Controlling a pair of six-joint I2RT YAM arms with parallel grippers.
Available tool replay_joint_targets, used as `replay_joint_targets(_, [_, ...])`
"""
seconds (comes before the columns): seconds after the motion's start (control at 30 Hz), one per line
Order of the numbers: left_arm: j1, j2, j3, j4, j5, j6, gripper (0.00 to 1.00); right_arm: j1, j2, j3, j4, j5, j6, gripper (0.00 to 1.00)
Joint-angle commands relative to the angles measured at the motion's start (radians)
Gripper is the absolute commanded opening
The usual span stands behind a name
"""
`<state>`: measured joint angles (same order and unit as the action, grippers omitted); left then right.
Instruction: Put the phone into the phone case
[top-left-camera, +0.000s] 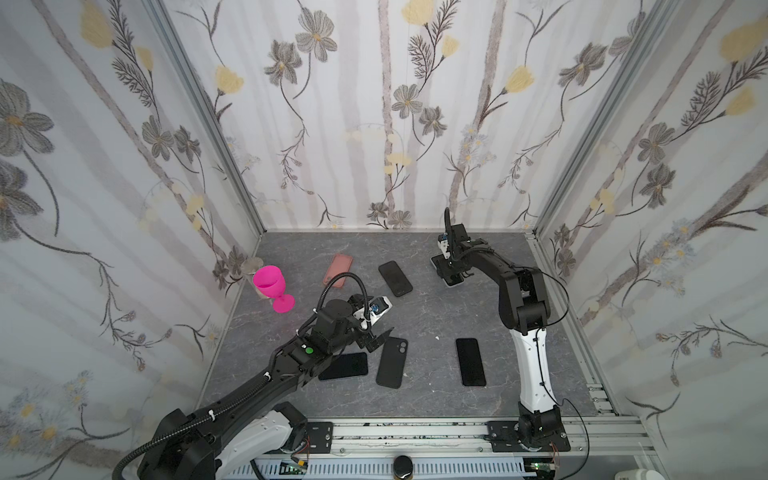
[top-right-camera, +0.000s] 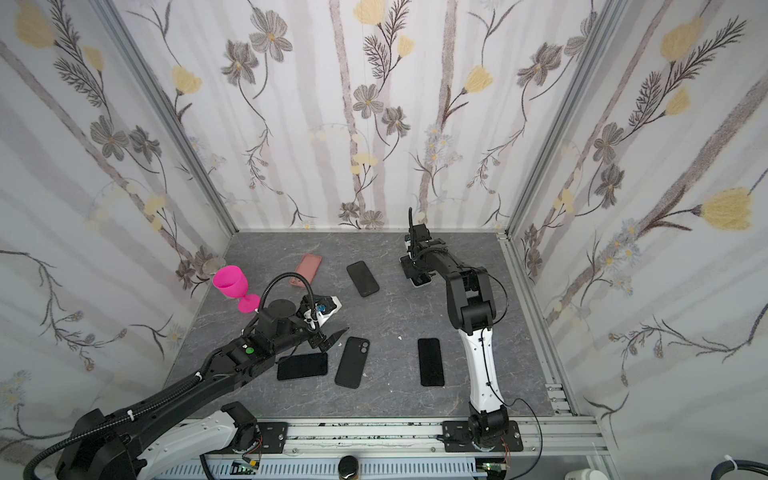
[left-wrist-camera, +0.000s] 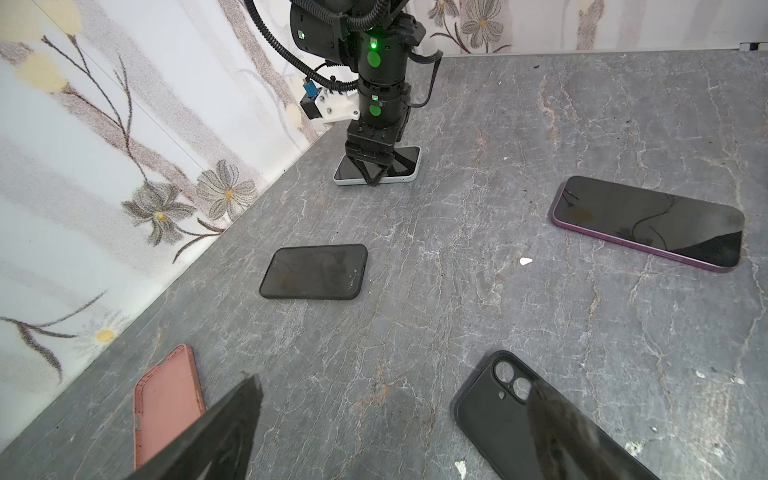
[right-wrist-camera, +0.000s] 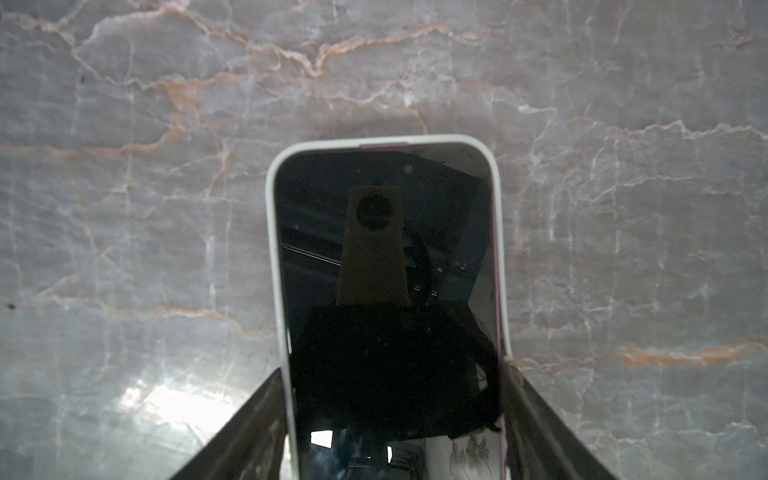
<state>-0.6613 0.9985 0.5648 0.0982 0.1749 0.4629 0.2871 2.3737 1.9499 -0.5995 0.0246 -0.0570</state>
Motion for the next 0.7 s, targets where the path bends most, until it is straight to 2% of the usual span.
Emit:
replay_joint_targets(0.0, [0.001,-0.002,0.009,0.024,-0.019,-0.005,1.00,0.008,0.002,0.034,-0.048,0.000,0.039,0.71])
replay_joint_targets(0.33, [0.001,0.002,0.015,0.029,-0.018,-0.021,1.00,0.023,-0.048,0.034,-0.072,0.042,0.042,0.75])
replay_joint_targets(0.5, [0.001,-0.003,0.015,0.031,-0.022,-0.023,1.00,0.024,-0.052,0.034,-0.079,0.025,0.060,0.76])
replay_joint_targets(0.53, [0.001,-0.003,0.015,0.031,-0.024,-0.024,1.00,0.024,-0.051,0.034,-0.081,0.016,0.066,0.77])
replay_joint_targets(0.57, [0.001,-0.004,0.015,0.029,-0.024,-0.024,1.00,0.024,-0.050,0.034,-0.082,0.004,0.070,0.87])
replay_joint_targets(0.6, [0.001,-0.004,0.015,0.029,-0.025,-0.024,1.00,0.024,-0.050,0.034,-0.082,-0.001,0.073,0.91])
replay_joint_targets(0.67, [0.002,-0.006,0.015,0.029,-0.025,-0.025,1.00,0.024,-0.047,0.034,-0.086,-0.009,0.078,0.91])
